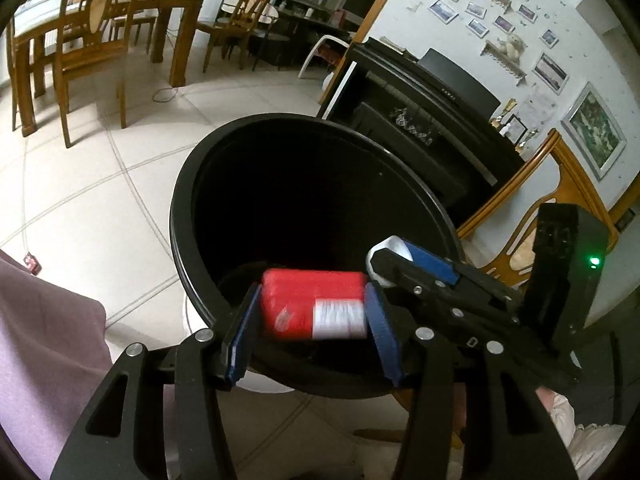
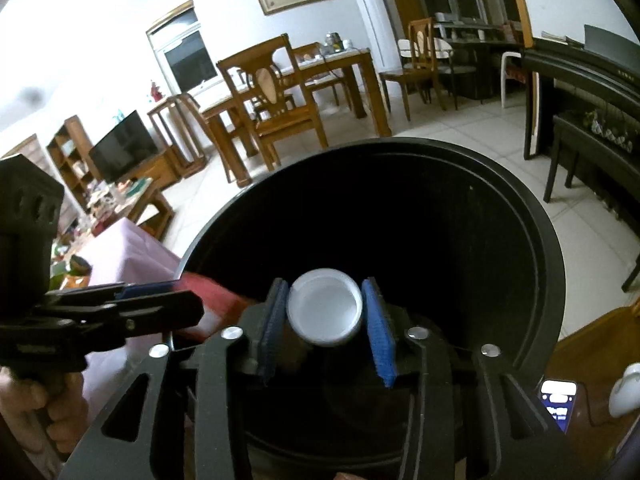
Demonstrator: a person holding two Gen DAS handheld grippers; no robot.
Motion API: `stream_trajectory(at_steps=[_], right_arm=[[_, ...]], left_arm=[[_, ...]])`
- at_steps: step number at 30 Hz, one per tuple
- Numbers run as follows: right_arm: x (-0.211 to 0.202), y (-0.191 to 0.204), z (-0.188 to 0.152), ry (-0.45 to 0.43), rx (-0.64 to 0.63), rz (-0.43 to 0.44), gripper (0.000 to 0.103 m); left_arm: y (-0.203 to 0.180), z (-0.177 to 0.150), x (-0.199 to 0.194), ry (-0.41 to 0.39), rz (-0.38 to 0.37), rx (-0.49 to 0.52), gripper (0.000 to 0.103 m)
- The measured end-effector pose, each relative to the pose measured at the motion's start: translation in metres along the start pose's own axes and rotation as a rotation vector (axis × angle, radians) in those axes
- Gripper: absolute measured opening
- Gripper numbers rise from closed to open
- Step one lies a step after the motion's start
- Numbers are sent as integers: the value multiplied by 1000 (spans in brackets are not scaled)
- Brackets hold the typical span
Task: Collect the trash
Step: 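Carry the red carton and white cap to the black bin and release both, then grasp the yellow wrapper with the left tool while the right tool grasps the white drink carton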
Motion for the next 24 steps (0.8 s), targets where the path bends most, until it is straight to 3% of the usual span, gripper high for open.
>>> stream_trajectory(at_steps=[2, 4, 12, 19, 24], right_arm=[[2, 1, 1, -9, -8, -3, 57], [-2, 4, 2, -21, -9, -1, 65], [-16, 39, 11, -67, -59, 54, 65], [-10, 152, 4, -43, -212, 229, 69], [-2, 259, -19, 30, -328, 420, 69]], left_arm=[[-5, 5, -4, -19, -14, -7, 66], [-4, 6, -13, -39, 13, -1, 85], [7, -6, -78, -162, 23, -20, 85], [52, -27, -172, -328, 176, -63, 89], [114, -66, -252, -398, 398, -141, 90]])
Point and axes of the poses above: each gripper's, at about its wrist camera, not at the fingertips, and x roughly the way its jaws point, y to its left, z to its top, the point moved 9 cm from there along x, roughly the way its jaws point, and after that the axes turned 4 degrees about -y, right-handed, at the moved point
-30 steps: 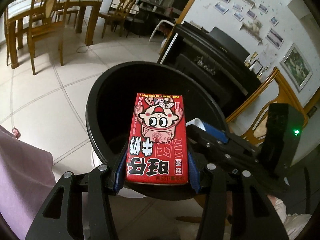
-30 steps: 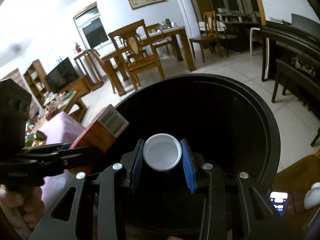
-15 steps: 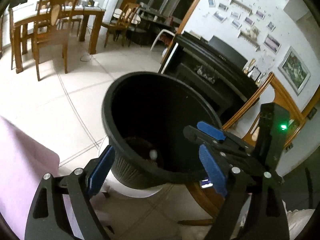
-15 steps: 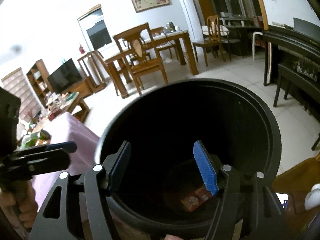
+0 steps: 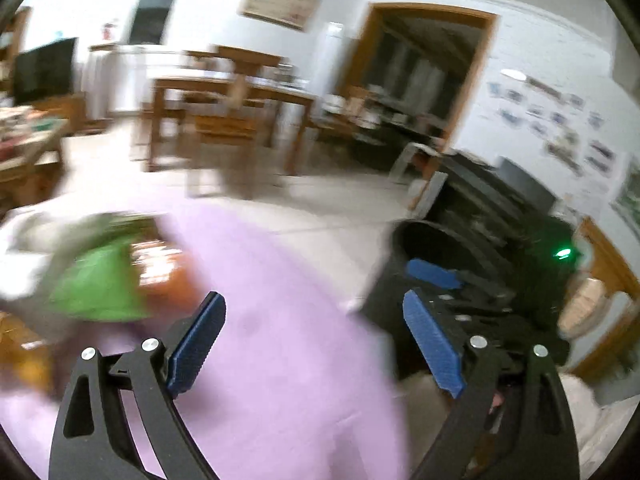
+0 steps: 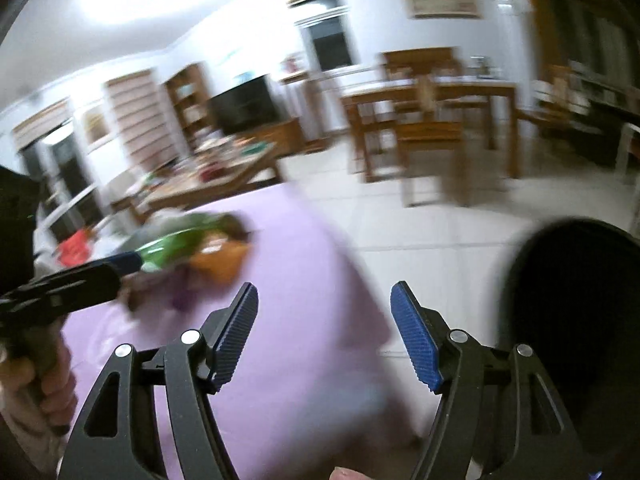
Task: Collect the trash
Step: 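Grasp the yellow wrapper with the left tool while the right tool grasps the white drink carton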
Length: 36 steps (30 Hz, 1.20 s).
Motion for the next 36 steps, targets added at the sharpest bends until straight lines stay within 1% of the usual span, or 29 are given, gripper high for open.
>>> stream_trajectory(at_steps=[1, 2, 3, 4, 6, 8, 9, 12, 14, 15, 17, 18, 19, 20, 21, 24, 27, 28, 29, 30, 32, 34, 36], right_arm=[[8, 18, 3, 11, -20, 36, 69], [16, 37, 5, 20, -42, 75, 69], [27, 63, 9, 33, -77, 126, 69], [35, 83, 12, 39, -105, 160, 69], [51, 128, 17, 49, -181, 235, 75], [65, 160, 24, 57, -231, 283, 75], [76, 182, 29, 66, -259, 315, 75], [108, 223, 36, 97, -311, 339, 75], [131, 243, 40, 117, -341, 330, 75], [143, 250, 42, 128, -361, 322, 75], [166, 259, 43, 157, -390, 301, 75], [175, 261, 42, 170, -397, 292, 71], [185, 262, 40, 193, -401, 284, 60], [192, 263, 37, 215, -398, 287, 57], [196, 265, 24, 225, -389, 292, 53], [202, 268, 14, 235, -361, 311, 52], [201, 269, 8, 229, -346, 320, 46], [199, 269, 7, 229, -334, 325, 44], [197, 269, 6, 228, -321, 332, 43], [196, 268, 6, 226, -299, 344, 42], [191, 271, 0, 226, -268, 364, 41], [186, 272, 0, 222, -247, 378, 41], [181, 271, 2, 214, -228, 390, 41]], left_arm=[[17, -3, -8, 0, 46, -9, 90], [42, -8, -19, 1, 114, -24, 90], [61, -11, -28, 2, 164, -35, 90], [79, -16, -36, 7, 211, -45, 90], [119, -27, -47, 42, 316, -68, 90], [154, -35, -53, 74, 390, -115, 90], [172, -38, -56, 79, 403, -147, 90], [212, -43, -59, 95, 394, -241, 90], [230, -43, -59, 98, 383, -310, 90], [238, -43, -59, 96, 373, -337, 90], [248, -42, -58, 85, 329, -391, 90], [252, -43, -57, 81, 300, -415, 90], [256, -41, -52, 77, 263, -453, 90], [260, -42, -50, 73, 238, -479, 90], [264, -40, -46, 68, 213, -512, 90], [273, -37, -40, 38, 193, -551, 90], [276, -36, -34, 31, 199, -556, 87], [277, -38, -33, 36, 200, -548, 74], [275, -40, -28, 50, 195, -537, 64], [273, -45, -28, 57, 201, -528, 52], [270, -46, -24, 60, 209, -510, 39], [268, -50, -27, 51, 202, -517, 35], [266, -48, -28, 38, 204, -506, 33]])
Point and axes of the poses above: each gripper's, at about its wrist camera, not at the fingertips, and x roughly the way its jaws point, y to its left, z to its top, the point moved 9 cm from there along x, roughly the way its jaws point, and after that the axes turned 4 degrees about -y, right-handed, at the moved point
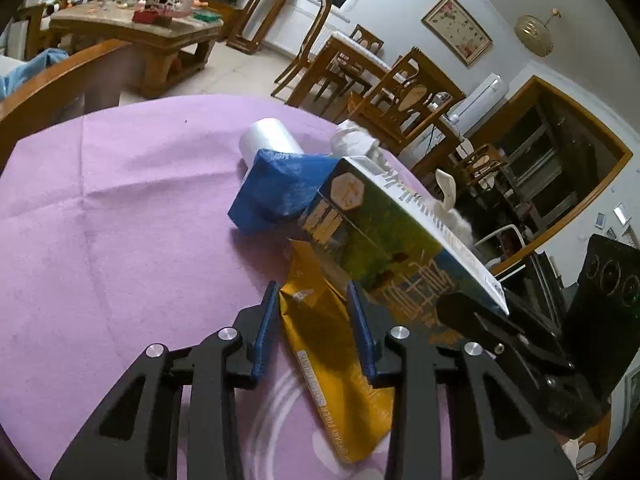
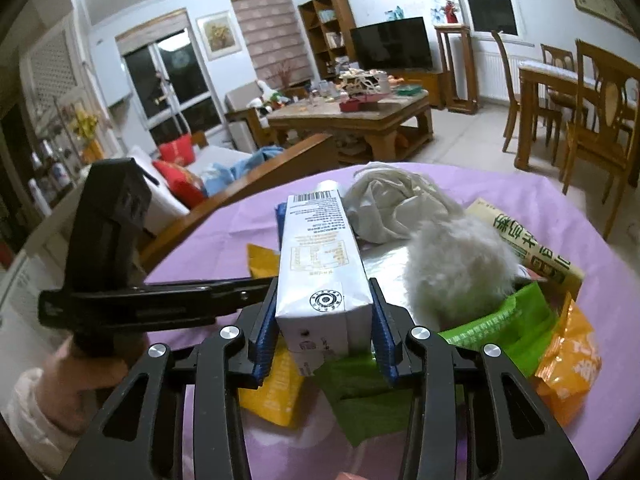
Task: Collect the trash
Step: 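Grasp the yellow wrapper with the left tool while the right tool grasps the white drink carton, then carry the yellow wrapper and white carton to the black bin and release both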
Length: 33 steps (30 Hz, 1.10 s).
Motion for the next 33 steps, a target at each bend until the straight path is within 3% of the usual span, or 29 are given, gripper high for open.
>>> stream_trajectory(at_steps=[7, 14, 21, 33], right_arm=[[-51, 6, 8, -102, 62, 36, 40], [-141, -21, 13, -242, 179, 86, 40], [-235, -80, -16, -338, 217, -96, 40], [-406, -224, -133, -434, 410, -532, 41]], left_arm=[[-25, -10, -26, -62, -14, 67, 32], [-76, -11, -61, -136, -71, 168, 32], [-159, -27, -58, -134, -176, 275, 32], [-340, -93, 26, 5, -441, 430, 32]])
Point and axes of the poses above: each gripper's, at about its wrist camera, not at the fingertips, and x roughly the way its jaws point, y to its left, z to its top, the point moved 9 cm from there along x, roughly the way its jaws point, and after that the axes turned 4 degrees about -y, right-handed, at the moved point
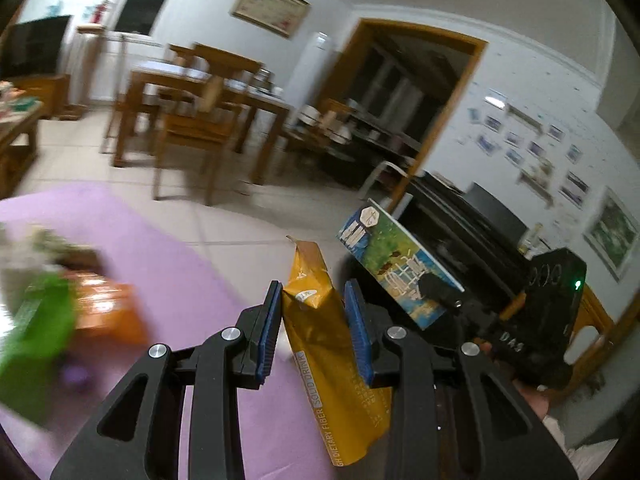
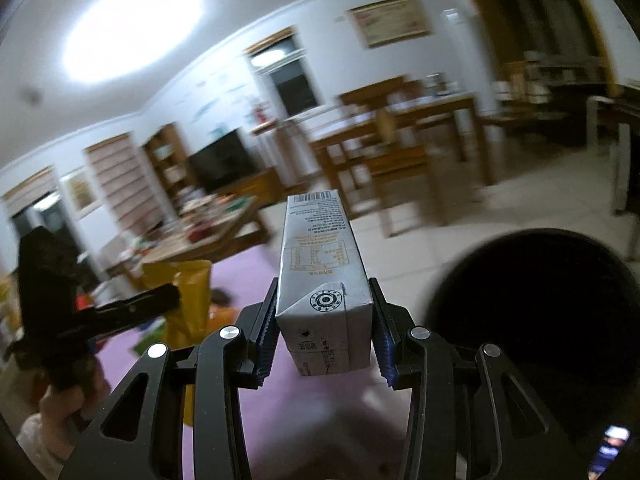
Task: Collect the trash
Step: 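Carry the yellow wrapper and white carton to the black bin and release both, then grasp the blue bag with the left tool while the right tool grasps the fluffy white toy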
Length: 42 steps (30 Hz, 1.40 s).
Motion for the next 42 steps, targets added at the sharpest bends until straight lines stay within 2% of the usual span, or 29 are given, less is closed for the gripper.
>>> stream_trajectory(at_steps=[4, 8, 11, 14, 19, 23, 24, 25, 26, 27, 35, 39, 42], right_arm=[[-23, -69, -6, -27, 39, -141, 41], [-35, -125, -18, -11, 75, -250, 41], [-34, -147, -30, 7, 98, -286, 41], [-34, -159, -42, 15, 115, -302, 41], [-29, -157, -53, 22, 118, -315, 41], [-18, -154, -50, 36, 122, -313, 42], [-18, -152, -51, 40, 124, -309, 44], [-17, -151, -52, 43, 127, -302, 58], [-18, -150, -50, 40, 130, -298, 66], [-19, -149, -50, 25, 137, -296, 75], [-24, -125, -41, -7, 117, -270, 75], [-12, -86, -37, -9, 61, -214, 75], [5, -47, -36, 16, 18, -150, 75]], left_arm=[[-42, -10, 57, 52, -85, 25, 32], [-72, -22, 100, 98, -123, 63, 32], [-89, -33, 129, 129, -129, 119, 32], [-93, -42, 147, 156, -129, 123, 32], [-92, -54, 157, 182, -121, 135, 32], [-93, -56, 164, 196, -76, 165, 35], [-92, -55, 164, 202, -64, 170, 49], [-88, -54, 162, 200, -45, 171, 78], [-90, -52, 160, 188, -35, 168, 91], [-88, -47, 154, 144, -30, 164, 98], [-79, -38, 119, 131, -37, 140, 98], [-58, -29, 88, 103, -14, 100, 98], [-31, -23, 59, 79, 33, 79, 98]])
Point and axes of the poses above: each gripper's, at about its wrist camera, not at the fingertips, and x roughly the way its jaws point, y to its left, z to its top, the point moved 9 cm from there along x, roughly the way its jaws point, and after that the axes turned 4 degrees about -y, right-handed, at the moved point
